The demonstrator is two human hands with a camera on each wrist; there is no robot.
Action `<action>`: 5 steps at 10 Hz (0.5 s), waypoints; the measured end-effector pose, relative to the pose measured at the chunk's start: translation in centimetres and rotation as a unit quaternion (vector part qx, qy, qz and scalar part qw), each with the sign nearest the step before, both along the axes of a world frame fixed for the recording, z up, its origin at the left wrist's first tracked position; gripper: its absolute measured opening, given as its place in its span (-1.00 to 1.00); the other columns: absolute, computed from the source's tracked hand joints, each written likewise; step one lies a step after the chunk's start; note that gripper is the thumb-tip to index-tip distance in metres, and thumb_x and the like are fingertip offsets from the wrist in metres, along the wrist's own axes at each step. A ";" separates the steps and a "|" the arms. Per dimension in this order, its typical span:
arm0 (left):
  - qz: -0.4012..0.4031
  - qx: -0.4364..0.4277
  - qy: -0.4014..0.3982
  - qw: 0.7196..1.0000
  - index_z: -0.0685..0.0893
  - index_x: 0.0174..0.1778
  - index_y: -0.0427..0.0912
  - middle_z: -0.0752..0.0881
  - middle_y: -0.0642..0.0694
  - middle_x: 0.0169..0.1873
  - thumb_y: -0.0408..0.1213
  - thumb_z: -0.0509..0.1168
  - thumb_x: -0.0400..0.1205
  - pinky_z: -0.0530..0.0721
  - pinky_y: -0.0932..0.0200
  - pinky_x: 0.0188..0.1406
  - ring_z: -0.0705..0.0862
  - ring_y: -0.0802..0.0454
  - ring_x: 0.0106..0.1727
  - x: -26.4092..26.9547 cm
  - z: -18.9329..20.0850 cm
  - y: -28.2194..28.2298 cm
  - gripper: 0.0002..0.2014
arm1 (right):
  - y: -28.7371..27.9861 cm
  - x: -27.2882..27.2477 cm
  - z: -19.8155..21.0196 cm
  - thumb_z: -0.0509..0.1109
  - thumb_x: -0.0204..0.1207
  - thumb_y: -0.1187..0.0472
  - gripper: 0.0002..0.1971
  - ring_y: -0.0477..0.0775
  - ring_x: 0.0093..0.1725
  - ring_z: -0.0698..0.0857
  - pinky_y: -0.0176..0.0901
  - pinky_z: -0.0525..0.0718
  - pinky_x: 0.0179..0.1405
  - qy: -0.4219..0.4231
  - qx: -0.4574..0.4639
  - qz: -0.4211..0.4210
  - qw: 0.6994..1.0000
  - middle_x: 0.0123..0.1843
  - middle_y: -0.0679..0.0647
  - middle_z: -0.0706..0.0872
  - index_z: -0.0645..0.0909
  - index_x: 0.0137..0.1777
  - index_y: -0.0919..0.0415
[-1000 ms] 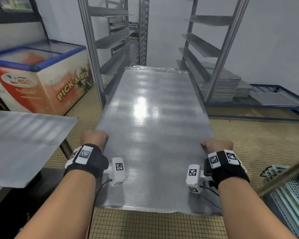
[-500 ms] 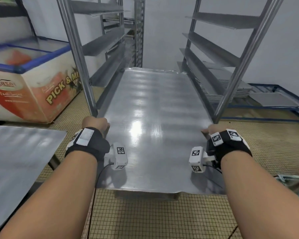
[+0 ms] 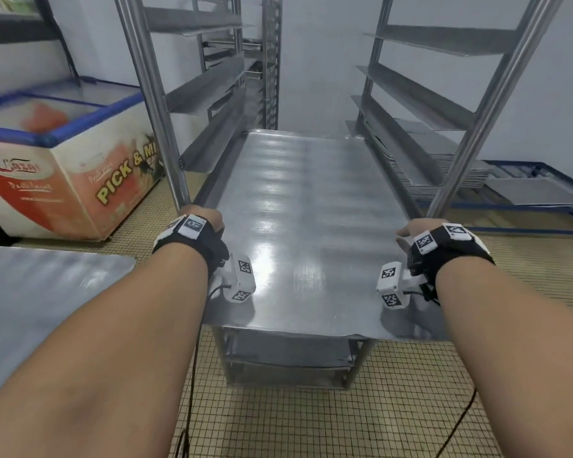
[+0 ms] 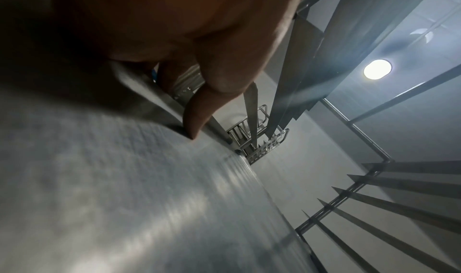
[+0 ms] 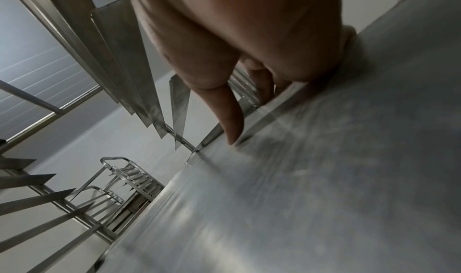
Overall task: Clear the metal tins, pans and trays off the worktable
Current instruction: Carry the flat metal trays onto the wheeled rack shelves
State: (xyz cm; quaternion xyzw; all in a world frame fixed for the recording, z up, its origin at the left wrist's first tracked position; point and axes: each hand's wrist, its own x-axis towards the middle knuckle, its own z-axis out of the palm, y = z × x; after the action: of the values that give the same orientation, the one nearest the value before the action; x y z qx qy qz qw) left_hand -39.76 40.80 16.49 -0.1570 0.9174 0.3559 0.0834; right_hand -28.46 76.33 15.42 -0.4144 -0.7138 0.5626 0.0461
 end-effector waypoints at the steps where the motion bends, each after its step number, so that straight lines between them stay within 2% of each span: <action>1: -0.026 -0.034 -0.009 0.999 0.51 0.51 -0.43 0.62 -0.29 0.42 -0.25 0.43 0.68 0.61 0.05 0.33 0.61 -0.23 0.44 1.1 1.6 0.2 -0.48 | -0.6 0.9 2.2 0.42 0.61 0.33 -0.80 0.22 -0.28 0.60 0.14 0.72 0.24 -0.022 -0.050 -0.023 0.998 -0.14 0.35 0.56 0.53 0.17 0.35; 2: -0.076 -0.043 -0.010 0.996 0.43 0.58 -0.42 0.54 -0.30 0.53 -0.20 0.42 0.69 0.55 -0.06 0.47 0.56 -0.27 0.50 2.9 3.2 0.3 -0.39 | -2.0 2.5 4.2 0.51 0.56 0.26 -0.75 0.22 -0.65 0.61 -0.08 0.72 -0.62 -0.074 0.010 0.013 0.997 -0.25 0.28 0.52 0.46 0.03 0.28; 3: -0.117 -0.076 -0.017 0.990 0.39 0.62 -0.41 0.51 -0.32 0.55 -0.11 0.45 0.66 0.55 -0.09 0.44 0.55 -0.29 0.51 5.9 4.6 0.3 -0.30 | -3.4 4.3 4.7 0.59 0.48 0.24 -0.59 0.24 -0.39 0.68 -0.16 0.61 -0.77 -0.070 0.066 0.046 0.994 0.04 0.27 0.62 0.49 0.21 0.30; 4: -0.199 -0.138 -0.050 0.969 0.51 0.54 -0.33 0.61 -0.27 0.45 0.08 0.46 0.61 0.57 -0.06 0.28 0.62 -0.25 0.37 8.3 5.0 -0.1 -0.29 | -4.8 5.9 4.5 0.68 0.36 0.14 -0.28 0.36 0.19 0.69 0.18 0.72 0.16 -0.069 0.137 0.084 0.985 0.32 0.33 0.66 0.49 0.45 0.43; 5: -0.287 -0.187 -0.061 0.938 0.72 0.30 -0.24 0.76 -0.14 0.17 0.40 0.43 0.43 0.64 0.01 0.14 0.71 -0.13 0.13 11.1 4.6 -0.8 -0.21 | -6.8 8.2 4.4 0.66 0.38 0.03 -0.35 0.28 0.18 0.71 -0.02 0.63 0.15 -0.082 0.195 0.160 0.964 0.18 0.29 0.73 0.59 0.31 0.47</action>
State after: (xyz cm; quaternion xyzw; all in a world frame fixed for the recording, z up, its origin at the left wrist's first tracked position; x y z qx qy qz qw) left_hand -28.70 40.02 21.10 0.0790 0.9666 0.1289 0.2068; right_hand -20.25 69.56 19.83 -0.3228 -0.8680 0.3767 -0.0228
